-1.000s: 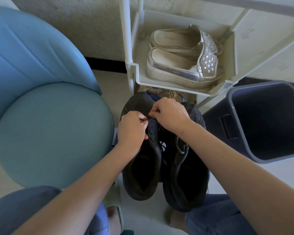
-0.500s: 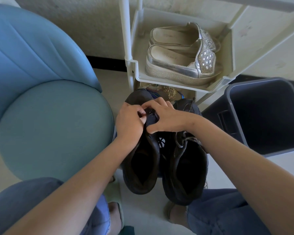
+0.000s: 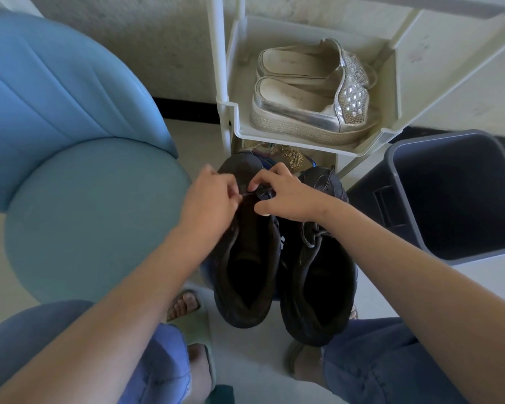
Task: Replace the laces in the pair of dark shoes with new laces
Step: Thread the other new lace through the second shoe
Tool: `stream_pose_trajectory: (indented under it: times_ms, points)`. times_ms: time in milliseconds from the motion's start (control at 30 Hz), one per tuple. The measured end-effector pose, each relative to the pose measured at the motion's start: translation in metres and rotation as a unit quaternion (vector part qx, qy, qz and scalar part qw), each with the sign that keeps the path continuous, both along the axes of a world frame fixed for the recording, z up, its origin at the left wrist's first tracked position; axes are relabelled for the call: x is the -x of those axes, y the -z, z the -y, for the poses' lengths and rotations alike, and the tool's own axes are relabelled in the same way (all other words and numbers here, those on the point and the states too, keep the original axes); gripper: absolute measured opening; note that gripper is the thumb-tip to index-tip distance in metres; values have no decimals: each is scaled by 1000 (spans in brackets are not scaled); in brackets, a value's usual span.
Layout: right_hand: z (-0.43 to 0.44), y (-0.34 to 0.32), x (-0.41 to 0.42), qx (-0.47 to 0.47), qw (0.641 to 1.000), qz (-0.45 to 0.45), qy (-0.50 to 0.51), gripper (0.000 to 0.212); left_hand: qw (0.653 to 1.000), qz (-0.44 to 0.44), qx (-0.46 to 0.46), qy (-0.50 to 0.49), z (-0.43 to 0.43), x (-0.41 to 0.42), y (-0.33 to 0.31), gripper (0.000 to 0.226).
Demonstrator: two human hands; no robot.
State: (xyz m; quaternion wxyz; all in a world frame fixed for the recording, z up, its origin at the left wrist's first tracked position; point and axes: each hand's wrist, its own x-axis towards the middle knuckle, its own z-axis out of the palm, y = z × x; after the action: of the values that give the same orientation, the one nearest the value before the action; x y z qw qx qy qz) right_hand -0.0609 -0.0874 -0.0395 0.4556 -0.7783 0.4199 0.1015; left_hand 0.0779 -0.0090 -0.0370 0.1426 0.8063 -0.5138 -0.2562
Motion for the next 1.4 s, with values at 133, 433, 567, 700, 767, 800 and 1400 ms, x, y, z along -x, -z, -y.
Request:
stream_pose_trajectory:
  times_ms: [133,433,567,700,767,800,1400]
  points:
    - [-4,4,-1,95,995,-4,-7,30,999,-17,-2,-37,2,-15,-14,12]
    - [-7,9,-7,88,975,137,148,9,986,-124,-74,-79,12,-10,7,24]
    - [-8,4,-16,148,973,124,128,9,989,-113,-85,-42,6,-1,15,62]
    - [-26,-15,-34,109,959,203,168,4,997,-60,-27,-43,7,2,20,39]
    - [-33,-29,-42,-24,922,292,255,11,984,-155,8,-84,5,3,18,27]
    - [-33,-35,-46,-95,889,333,299,13,967,-225,21,-114,3,3,15,18]
    - [1,-7,-11,2,997,-31,-66,68,838,-408,99,-349,10,5,-1,23]
